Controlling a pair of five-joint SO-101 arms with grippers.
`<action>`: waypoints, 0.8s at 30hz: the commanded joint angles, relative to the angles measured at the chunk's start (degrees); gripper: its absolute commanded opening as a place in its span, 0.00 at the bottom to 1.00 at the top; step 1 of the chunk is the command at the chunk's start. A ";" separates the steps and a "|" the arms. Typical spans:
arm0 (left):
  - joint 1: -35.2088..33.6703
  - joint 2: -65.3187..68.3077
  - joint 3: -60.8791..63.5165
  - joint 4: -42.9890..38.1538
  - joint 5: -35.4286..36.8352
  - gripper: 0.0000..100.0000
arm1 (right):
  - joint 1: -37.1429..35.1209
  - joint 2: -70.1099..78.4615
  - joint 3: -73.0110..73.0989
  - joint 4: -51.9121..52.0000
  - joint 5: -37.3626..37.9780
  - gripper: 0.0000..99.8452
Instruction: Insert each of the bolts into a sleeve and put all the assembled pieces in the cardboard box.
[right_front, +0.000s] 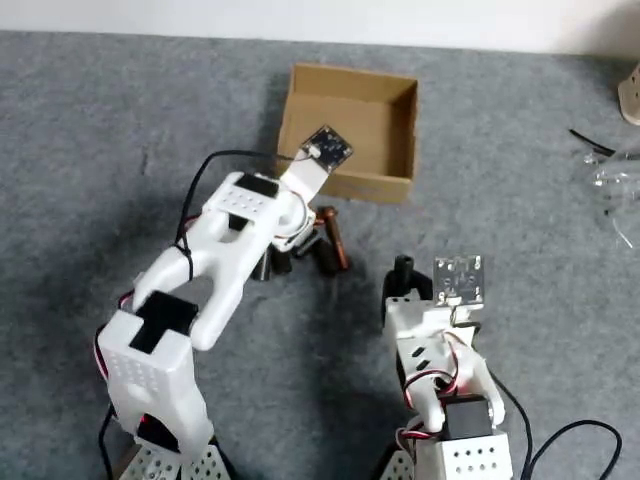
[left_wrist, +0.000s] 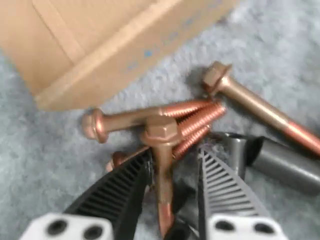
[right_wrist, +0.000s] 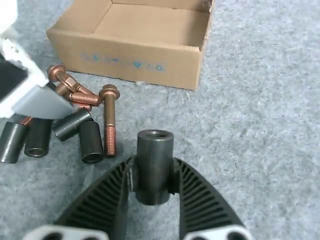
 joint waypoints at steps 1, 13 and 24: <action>-0.66 0.66 -5.14 -0.88 0.09 0.15 | 0.57 -0.84 2.51 -2.42 0.53 0.00; -3.38 1.19 -5.32 -1.14 -0.09 0.15 | 0.57 -0.84 2.51 -2.42 0.53 0.00; -3.74 1.19 -3.03 -0.97 -0.18 0.15 | 0.57 -0.84 2.51 -2.42 0.53 0.00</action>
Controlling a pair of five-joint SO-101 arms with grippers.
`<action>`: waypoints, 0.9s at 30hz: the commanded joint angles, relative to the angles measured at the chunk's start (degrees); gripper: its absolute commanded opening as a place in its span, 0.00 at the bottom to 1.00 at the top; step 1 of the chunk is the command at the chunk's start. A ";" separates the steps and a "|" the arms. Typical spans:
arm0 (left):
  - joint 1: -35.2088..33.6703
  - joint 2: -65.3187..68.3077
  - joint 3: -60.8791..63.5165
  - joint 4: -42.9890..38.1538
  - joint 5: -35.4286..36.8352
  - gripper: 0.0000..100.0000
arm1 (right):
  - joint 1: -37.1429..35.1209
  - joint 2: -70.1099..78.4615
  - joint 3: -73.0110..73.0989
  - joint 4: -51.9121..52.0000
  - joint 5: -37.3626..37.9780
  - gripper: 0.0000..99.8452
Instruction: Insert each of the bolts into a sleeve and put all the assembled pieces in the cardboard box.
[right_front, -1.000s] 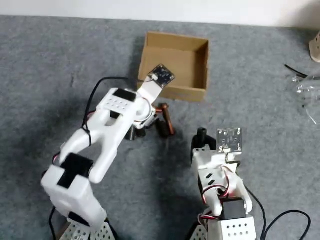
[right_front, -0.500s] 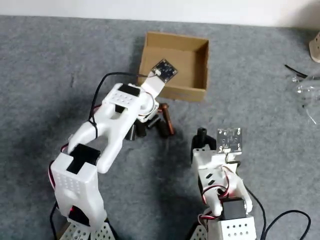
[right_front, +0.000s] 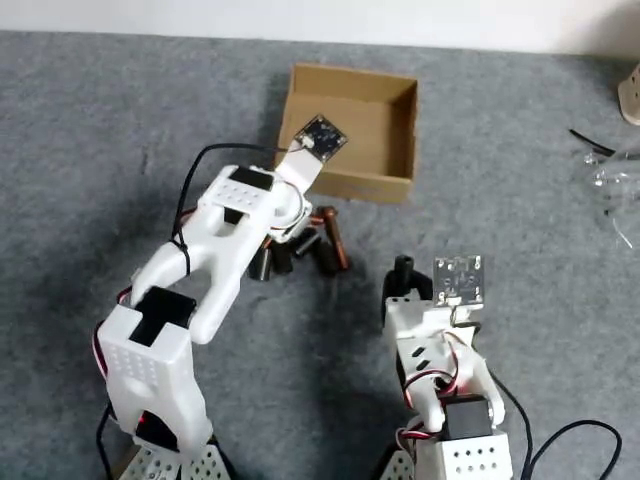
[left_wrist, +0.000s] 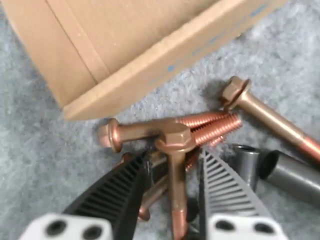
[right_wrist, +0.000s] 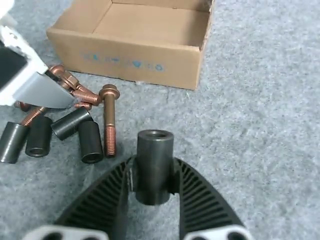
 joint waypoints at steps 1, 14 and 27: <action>-1.19 -0.40 -0.22 -0.70 -0.18 0.15 | 0.57 -0.84 2.51 -2.42 0.53 0.00; -0.92 2.51 -2.15 1.67 -0.18 0.13 | 0.57 -0.84 2.51 -2.42 0.53 0.00; -0.84 2.07 -1.80 1.85 -0.18 0.01 | 0.57 -0.84 2.51 -2.42 0.53 0.00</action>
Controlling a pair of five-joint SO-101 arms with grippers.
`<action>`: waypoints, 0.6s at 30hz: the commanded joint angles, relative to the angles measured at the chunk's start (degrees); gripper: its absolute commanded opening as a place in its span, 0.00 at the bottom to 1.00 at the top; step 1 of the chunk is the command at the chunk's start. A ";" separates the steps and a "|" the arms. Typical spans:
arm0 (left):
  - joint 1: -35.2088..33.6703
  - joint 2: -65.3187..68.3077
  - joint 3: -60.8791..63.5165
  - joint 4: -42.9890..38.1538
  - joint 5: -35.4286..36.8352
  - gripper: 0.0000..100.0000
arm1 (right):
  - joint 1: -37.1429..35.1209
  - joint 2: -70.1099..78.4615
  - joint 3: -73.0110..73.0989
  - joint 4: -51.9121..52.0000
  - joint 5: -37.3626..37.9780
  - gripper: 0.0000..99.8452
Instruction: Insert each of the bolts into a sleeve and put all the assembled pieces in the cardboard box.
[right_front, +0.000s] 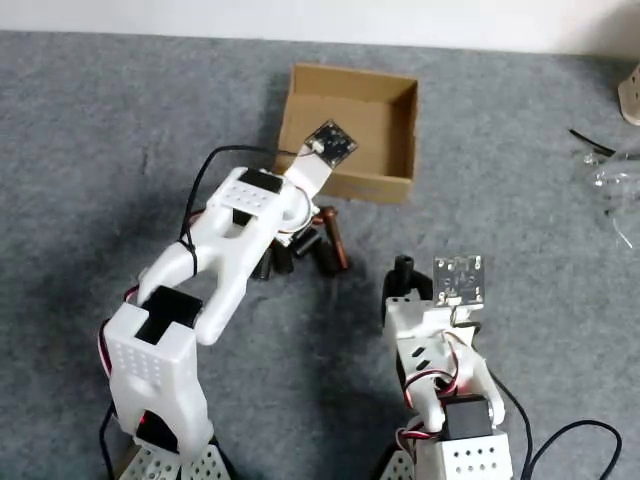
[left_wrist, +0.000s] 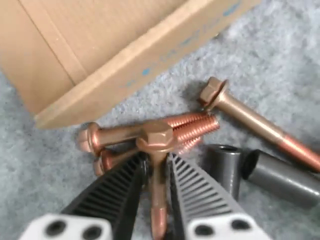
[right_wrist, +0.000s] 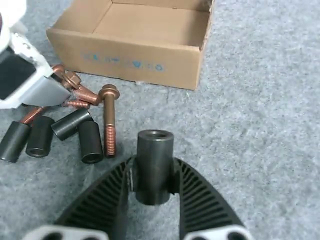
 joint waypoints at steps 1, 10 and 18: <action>-0.92 -0.40 -0.84 0.44 -0.26 0.01 | 0.57 -0.84 2.51 -2.42 0.53 0.00; -0.22 -19.56 8.57 4.48 -0.18 0.01 | 0.57 -0.84 2.51 -2.51 0.53 0.00; 2.07 -41.63 25.63 0.18 -0.09 0.01 | 0.57 -0.84 2.51 -2.51 0.53 0.00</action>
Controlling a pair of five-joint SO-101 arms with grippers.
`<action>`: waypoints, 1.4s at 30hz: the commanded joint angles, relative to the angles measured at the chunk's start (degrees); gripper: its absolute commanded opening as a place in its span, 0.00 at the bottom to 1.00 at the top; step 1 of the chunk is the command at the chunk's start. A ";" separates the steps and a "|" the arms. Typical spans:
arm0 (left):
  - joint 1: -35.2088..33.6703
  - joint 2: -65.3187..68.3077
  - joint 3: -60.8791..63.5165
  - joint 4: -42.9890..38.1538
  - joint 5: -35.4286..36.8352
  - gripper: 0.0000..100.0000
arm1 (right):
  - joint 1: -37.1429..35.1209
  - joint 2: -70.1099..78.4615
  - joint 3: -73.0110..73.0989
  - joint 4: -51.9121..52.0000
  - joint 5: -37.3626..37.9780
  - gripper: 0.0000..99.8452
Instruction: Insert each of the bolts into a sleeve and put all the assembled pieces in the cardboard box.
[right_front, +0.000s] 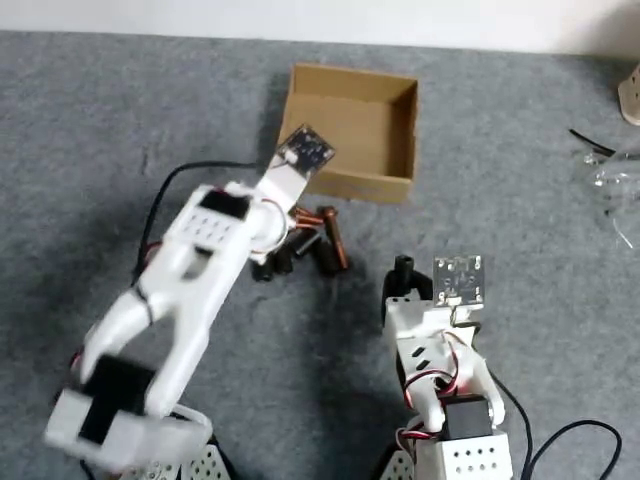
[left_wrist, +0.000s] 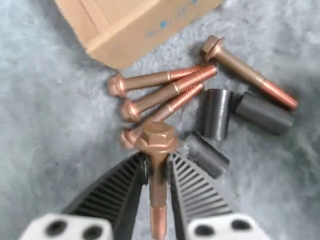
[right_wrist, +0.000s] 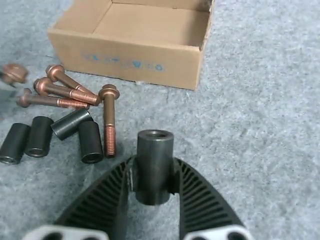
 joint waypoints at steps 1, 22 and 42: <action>1.63 -14.90 5.85 -1.85 -0.09 0.01 | 0.57 -0.84 2.51 -2.51 0.53 0.00; 1.19 -73.10 35.74 -7.38 6.95 0.01 | 0.57 -0.84 2.51 -2.51 0.53 0.00; 1.63 -96.84 58.42 -22.15 7.03 0.01 | -5.67 -0.31 8.84 -12.00 0.09 0.00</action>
